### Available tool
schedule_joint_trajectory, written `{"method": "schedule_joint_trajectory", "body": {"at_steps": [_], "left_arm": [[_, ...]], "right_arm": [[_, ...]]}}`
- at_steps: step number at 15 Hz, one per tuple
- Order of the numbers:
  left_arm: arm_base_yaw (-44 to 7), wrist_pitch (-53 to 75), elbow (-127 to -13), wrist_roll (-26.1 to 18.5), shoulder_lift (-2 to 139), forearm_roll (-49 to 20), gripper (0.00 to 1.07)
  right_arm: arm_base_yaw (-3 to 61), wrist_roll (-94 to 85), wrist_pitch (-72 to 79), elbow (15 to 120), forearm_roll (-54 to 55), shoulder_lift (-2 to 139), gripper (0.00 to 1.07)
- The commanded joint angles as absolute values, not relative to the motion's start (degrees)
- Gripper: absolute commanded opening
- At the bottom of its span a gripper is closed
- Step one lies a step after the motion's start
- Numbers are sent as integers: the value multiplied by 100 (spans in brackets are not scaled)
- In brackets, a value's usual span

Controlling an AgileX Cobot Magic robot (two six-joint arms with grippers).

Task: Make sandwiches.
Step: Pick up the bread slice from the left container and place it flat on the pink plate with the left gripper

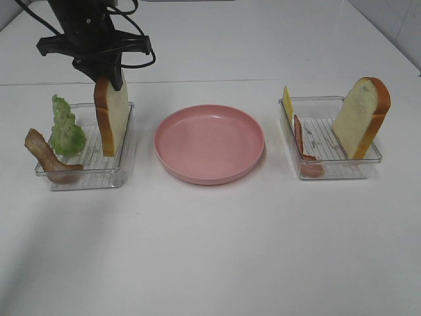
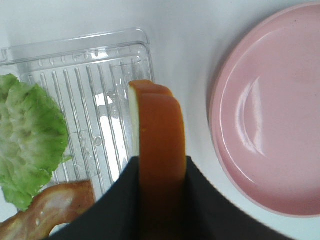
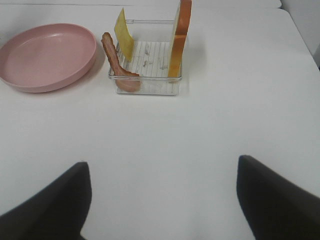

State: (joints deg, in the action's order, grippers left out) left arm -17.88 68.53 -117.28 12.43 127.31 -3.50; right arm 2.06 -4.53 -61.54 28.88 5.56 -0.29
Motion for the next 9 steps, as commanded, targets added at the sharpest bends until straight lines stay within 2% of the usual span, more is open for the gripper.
{"method": "schedule_joint_trajectory", "body": {"at_steps": [1, 3, 9], "left_arm": [[-1822, 7368, -12215, 1157, 12708, -435, 0], [-1822, 7368, -12462, 1083, 12599, -796, 0], [-1799, 7357, -12657, 126, 12720, -2498, 0]], "right_arm": [[172, -464, -6079, 2876, 544, -80, 76], [172, -464, -6079, 2876, 544, -80, 76], [172, -464, -6079, 2876, 544, -80, 76]]}}
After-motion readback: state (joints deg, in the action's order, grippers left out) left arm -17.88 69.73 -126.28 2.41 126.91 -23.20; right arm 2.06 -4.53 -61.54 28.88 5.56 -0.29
